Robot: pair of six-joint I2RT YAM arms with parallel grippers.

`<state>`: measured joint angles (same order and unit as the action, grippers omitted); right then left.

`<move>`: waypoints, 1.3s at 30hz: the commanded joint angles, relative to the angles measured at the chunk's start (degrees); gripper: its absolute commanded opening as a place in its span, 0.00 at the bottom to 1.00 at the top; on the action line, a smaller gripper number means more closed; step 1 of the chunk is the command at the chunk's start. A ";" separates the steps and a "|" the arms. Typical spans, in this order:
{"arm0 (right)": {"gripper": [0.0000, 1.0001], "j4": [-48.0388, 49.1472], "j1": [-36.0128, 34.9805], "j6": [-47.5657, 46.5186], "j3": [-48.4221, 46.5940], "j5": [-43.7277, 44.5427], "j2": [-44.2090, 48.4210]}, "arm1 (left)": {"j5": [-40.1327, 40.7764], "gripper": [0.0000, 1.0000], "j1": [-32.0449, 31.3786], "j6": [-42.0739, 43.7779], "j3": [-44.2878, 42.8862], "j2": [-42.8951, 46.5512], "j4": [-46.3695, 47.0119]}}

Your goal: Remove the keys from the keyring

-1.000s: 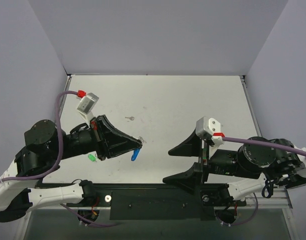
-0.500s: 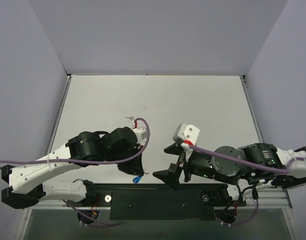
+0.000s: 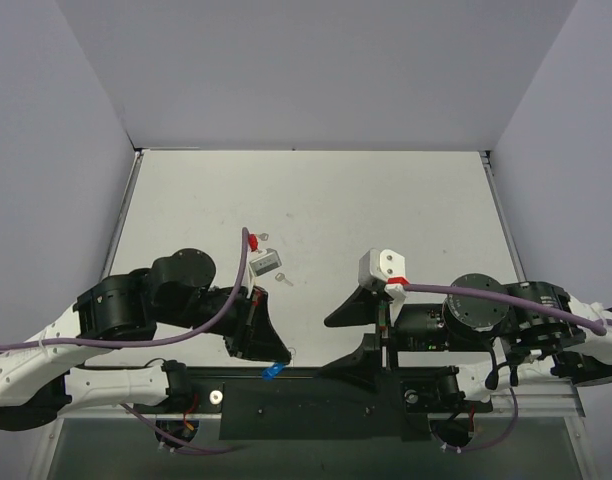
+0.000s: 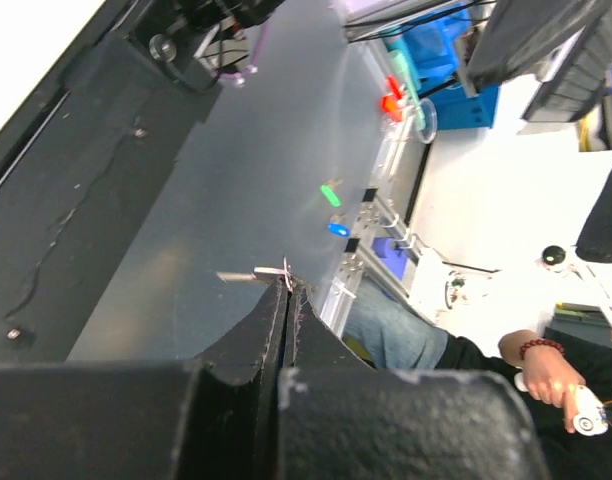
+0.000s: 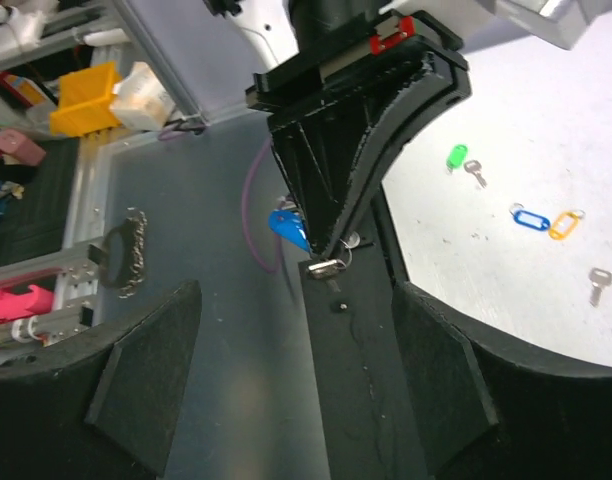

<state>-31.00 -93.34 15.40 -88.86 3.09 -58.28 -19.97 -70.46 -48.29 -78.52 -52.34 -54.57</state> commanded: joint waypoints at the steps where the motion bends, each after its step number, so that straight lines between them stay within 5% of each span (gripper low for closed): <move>1: 0.72 4.99 0.18 0.86 0.35 -5.20 -1.04 | -3.94 0.00 -0.03 -2.24 -1.28 0.48 9.91; 11: 0.79 7.45 -0.26 2.09 3.51 1.99 -1.84 | 2.21 0.00 -0.03 -11.45 -1.82 0.74 15.27; 21: 0.69 11.93 -1.40 -0.28 8.09 13.59 -0.87 | 7.22 0.00 -0.03 -19.02 2.49 4.44 21.42; 31: 0.58 16.50 -1.76 -2.30 8.88 15.19 -1.22 | 7.04 0.00 -0.03 -20.00 4.60 4.70 23.89; 39: 0.24 16.68 -1.76 -2.57 8.70 15.45 -1.75 | 5.82 0.00 -0.03 -21.14 5.66 5.32 27.23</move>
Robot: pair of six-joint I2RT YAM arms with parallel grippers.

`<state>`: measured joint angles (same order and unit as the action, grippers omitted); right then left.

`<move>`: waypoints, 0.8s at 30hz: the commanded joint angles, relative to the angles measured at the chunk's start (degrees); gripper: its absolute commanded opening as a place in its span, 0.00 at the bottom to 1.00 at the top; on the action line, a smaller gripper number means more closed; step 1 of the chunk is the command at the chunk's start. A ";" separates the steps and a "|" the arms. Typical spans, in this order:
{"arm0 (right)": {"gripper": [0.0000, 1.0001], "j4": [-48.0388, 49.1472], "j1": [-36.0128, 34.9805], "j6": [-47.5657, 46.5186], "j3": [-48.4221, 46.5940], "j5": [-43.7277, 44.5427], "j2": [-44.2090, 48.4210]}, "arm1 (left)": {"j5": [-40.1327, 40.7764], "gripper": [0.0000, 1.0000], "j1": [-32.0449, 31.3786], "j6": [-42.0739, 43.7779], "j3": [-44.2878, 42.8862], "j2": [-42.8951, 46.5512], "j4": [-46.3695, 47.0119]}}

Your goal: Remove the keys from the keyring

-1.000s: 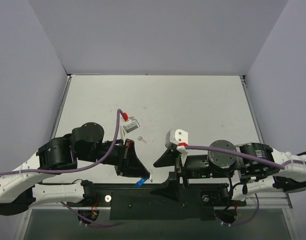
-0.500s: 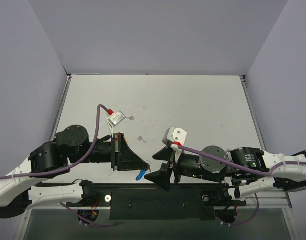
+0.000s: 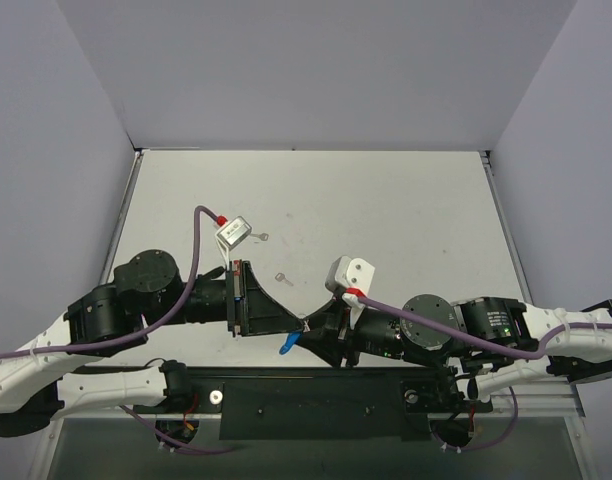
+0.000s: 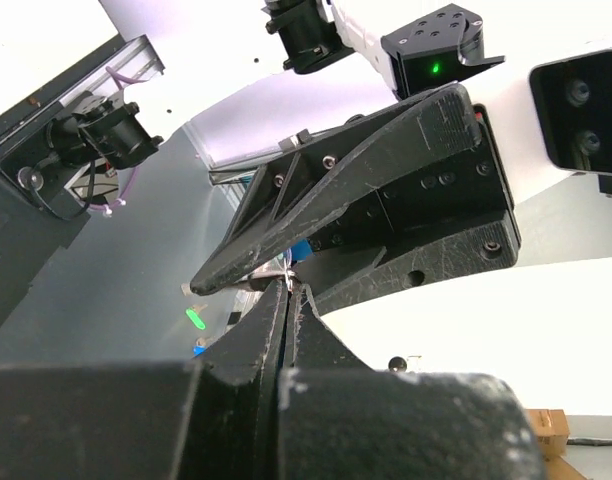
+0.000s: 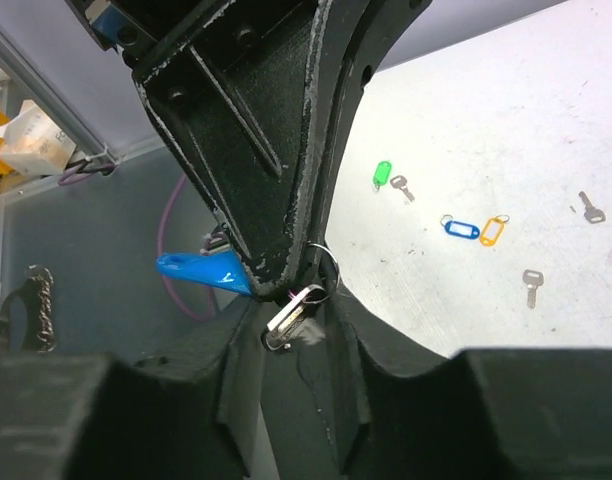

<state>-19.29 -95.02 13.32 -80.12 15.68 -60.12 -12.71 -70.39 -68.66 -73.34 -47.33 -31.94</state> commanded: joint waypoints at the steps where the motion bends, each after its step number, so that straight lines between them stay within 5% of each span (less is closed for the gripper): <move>1: 0.21 5.05 -0.07 -0.58 -0.13 3.04 0.09 | -1.53 0.00 -0.10 -0.86 0.57 0.31 4.61; 6: 0.00 5.05 -0.07 -0.93 -0.39 3.30 0.62 | -3.02 0.00 -0.19 -1.21 1.01 0.66 4.87; 16: 0.00 4.61 0.01 -0.49 -1.36 0.58 1.76 | -6.10 0.00 -0.19 0.19 0.48 1.28 3.48; 24: 0.00 6.89 0.36 3.55 -1.01 -5.56 2.37 | -11.19 0.00 -0.19 11.87 -1.98 1.19 1.97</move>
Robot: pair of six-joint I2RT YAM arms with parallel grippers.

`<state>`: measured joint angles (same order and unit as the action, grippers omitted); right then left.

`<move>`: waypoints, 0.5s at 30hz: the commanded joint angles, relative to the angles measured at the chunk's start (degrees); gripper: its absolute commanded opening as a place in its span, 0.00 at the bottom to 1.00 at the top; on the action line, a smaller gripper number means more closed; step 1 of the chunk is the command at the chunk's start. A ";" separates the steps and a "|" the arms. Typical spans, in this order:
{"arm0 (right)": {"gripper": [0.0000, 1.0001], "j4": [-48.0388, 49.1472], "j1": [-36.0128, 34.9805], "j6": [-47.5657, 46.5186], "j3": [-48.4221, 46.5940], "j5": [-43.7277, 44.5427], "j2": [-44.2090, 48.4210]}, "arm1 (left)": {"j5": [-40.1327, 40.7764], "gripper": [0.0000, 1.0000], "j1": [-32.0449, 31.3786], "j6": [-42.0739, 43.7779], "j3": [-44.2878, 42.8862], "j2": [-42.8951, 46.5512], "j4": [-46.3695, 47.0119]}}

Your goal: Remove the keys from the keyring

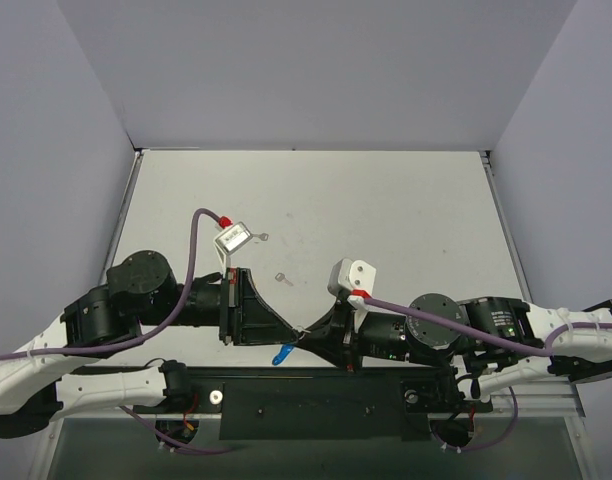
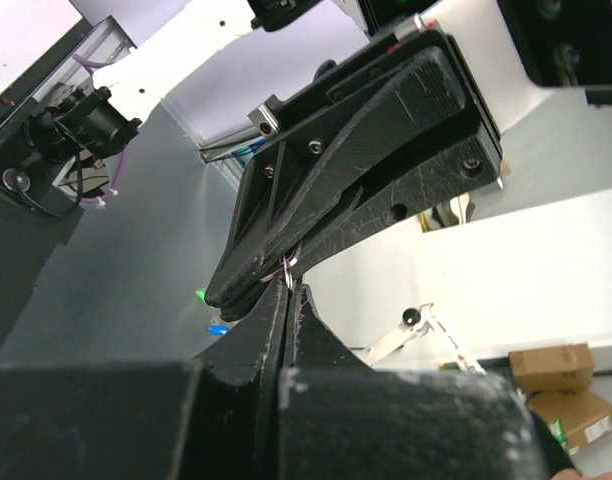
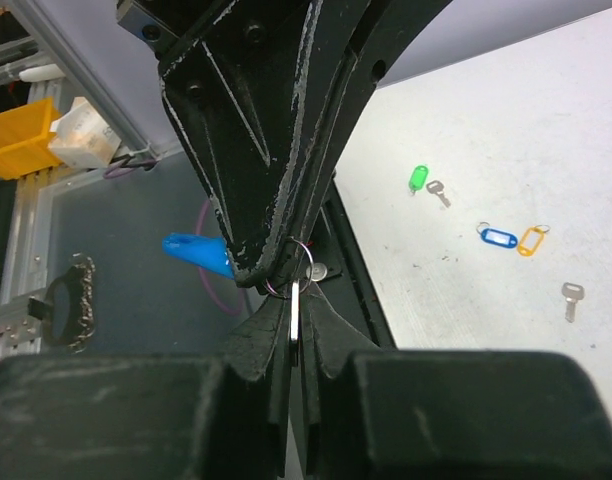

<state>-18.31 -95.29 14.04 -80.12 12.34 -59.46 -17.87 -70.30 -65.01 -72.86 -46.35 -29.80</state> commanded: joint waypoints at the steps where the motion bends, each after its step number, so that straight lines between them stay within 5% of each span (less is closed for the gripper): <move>1: 0.00 6.52 0.63 3.88 -0.92 -2.84 1.80 | -6.04 0.00 -0.27 9.02 -2.72 0.47 -0.17; 12: 0.00 25.40 0.63 12.85 5.85 -10.14 3.83 | -8.06 0.00 -0.36 15.27 3.77 4.33 16.25; 15: 0.00 30.94 0.54 15.04 7.08 -11.54 3.39 | -7.27 0.00 -0.36 12.55 8.77 6.00 27.56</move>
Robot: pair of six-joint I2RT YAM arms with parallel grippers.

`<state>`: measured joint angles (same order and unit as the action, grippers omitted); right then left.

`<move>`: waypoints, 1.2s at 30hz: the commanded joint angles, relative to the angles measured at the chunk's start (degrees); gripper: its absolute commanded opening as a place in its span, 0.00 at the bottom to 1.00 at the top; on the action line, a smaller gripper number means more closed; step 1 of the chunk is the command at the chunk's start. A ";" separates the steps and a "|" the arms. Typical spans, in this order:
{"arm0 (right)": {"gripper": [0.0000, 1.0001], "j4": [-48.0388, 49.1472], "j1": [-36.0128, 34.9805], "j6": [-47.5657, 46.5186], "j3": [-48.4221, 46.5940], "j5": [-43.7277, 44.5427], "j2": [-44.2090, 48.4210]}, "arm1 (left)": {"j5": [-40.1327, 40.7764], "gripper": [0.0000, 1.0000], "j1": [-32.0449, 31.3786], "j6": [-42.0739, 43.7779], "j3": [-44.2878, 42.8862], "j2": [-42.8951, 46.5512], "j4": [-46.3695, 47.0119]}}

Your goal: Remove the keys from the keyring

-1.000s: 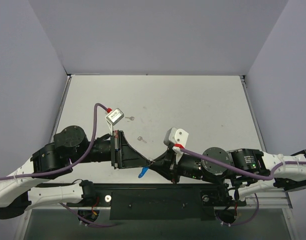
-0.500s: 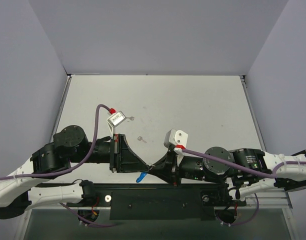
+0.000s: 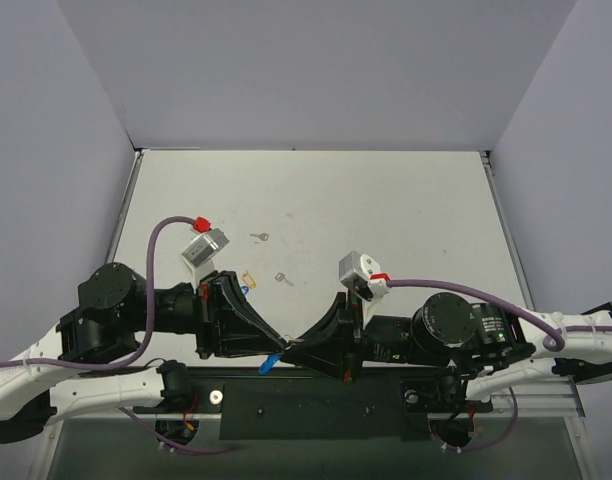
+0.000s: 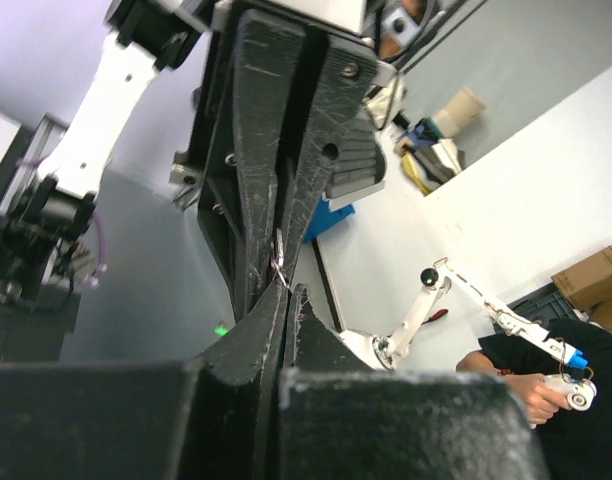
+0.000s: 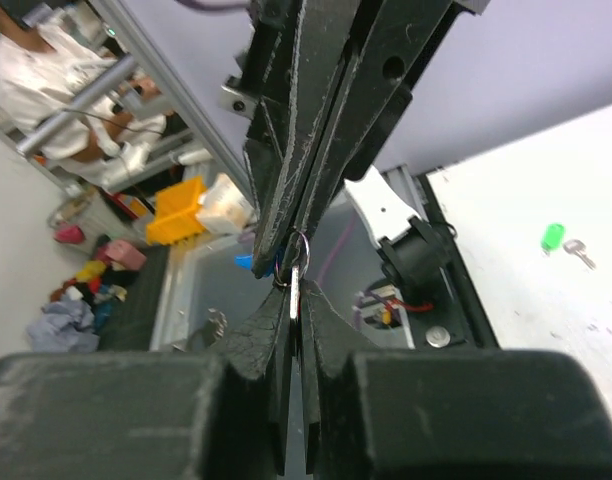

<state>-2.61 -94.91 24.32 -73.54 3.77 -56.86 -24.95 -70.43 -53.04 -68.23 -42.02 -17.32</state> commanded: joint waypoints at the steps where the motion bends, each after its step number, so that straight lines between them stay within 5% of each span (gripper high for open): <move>1: 0.00 16.40 0.17 5.47 0.85 -3.15 0.53 | 1.12 0.00 -0.23 0.04 6.68 2.72 18.52; 10: 0.00 27.82 0.25 10.13 3.49 -5.09 -1.49 | 7.37 0.00 -0.32 -4.97 18.91 6.42 44.36; 21: 0.00 43.64 0.08 18.04 4.98 -8.16 -7.56 | 5.79 0.00 -1.46 -6.91 26.74 1.68 71.62; 30: 0.00 54.81 -0.27 25.16 4.28 -10.80 -13.01 | -5.98 0.00 -1.55 -4.10 20.95 -2.45 69.18; 36: 0.00 63.77 -0.36 30.60 5.16 -10.89 -15.91 | -1.25 0.00 -1.46 8.64 18.65 1.58 52.32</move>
<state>50.37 -94.94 50.15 -68.86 -6.48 -70.04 -28.73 -72.36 -57.01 -49.04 -40.71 53.28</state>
